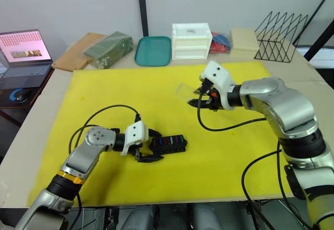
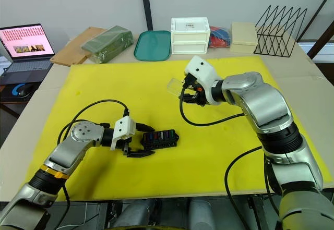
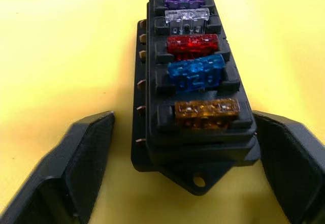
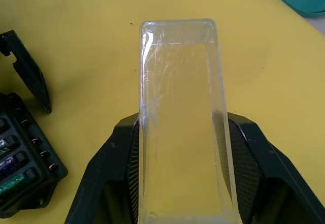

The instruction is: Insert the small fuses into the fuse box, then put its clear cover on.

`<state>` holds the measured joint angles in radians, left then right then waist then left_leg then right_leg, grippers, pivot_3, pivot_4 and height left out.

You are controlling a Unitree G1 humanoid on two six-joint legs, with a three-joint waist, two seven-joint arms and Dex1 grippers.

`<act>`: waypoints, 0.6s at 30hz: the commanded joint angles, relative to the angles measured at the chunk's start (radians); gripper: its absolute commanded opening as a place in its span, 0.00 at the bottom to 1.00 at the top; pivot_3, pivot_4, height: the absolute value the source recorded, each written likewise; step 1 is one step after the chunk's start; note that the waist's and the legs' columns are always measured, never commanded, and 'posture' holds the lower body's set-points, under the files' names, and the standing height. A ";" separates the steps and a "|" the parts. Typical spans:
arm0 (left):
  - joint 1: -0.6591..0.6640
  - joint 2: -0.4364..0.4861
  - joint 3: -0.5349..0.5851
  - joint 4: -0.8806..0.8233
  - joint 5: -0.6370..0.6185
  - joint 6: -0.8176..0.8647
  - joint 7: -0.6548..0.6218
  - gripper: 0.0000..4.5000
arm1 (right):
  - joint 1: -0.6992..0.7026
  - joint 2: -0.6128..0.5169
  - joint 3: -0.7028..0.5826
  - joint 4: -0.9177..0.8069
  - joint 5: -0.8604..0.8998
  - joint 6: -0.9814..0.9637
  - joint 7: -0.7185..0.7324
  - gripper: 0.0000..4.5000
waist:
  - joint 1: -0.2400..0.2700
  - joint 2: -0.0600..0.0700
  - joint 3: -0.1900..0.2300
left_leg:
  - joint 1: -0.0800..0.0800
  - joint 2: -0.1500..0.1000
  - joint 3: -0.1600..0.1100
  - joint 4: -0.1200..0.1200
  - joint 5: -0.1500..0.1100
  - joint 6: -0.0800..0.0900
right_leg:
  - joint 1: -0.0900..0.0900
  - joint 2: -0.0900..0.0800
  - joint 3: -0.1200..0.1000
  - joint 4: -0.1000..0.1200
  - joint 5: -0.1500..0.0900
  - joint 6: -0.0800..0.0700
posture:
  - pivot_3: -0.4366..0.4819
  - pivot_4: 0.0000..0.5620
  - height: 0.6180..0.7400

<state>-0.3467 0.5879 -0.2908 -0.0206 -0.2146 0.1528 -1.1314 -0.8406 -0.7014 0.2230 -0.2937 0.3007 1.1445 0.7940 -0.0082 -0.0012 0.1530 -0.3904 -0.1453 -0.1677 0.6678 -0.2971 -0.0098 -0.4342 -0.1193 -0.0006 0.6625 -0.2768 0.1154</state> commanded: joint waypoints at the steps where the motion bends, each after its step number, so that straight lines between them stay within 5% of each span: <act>1: 0.005 -0.008 0.018 -0.017 0.022 0.017 0.046 0.73 | -0.011 -0.006 -0.017 -0.035 0.010 -0.020 -0.004 0.42 | 0.000 0.000 0.000 | 0.000 0.000 0.000 0.000 0.000 0.000 | 0.000 0.000 0.000 0.000 0.000 0.000 | 0.48 0.27 1.00; 3: -0.001 -0.007 0.012 -0.013 0.020 0.012 0.032 0.62 | -0.012 -0.007 -0.016 -0.034 0.012 -0.021 -0.002 0.42 | -0.001 0.000 0.000 | 0.000 0.000 0.000 0.000 0.000 0.000 | 0.000 0.000 0.000 0.000 0.000 0.000 | 0.48 0.27 1.00; 18: -0.178 -0.083 -0.031 0.277 0.070 -0.189 -0.102 0.62 | 0.065 -0.179 0.057 -0.243 0.110 -0.060 0.190 0.42 | 0.022 0.000 0.000 | 0.000 0.000 0.000 0.002 0.000 0.000 | 0.001 0.000 -0.001 0.000 0.000 0.001 | 0.48 0.27 1.00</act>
<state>-0.5082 0.5006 -0.3293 0.2393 -0.1698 -0.0353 -1.2432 -0.7667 -0.8761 0.2818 -0.4829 0.3888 1.0769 0.9746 0.0140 -0.0016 0.1532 -0.3906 -0.1455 -0.1676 0.6695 -0.2972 -0.0096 -0.4334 -0.1195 -0.0013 0.6623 -0.2765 0.1159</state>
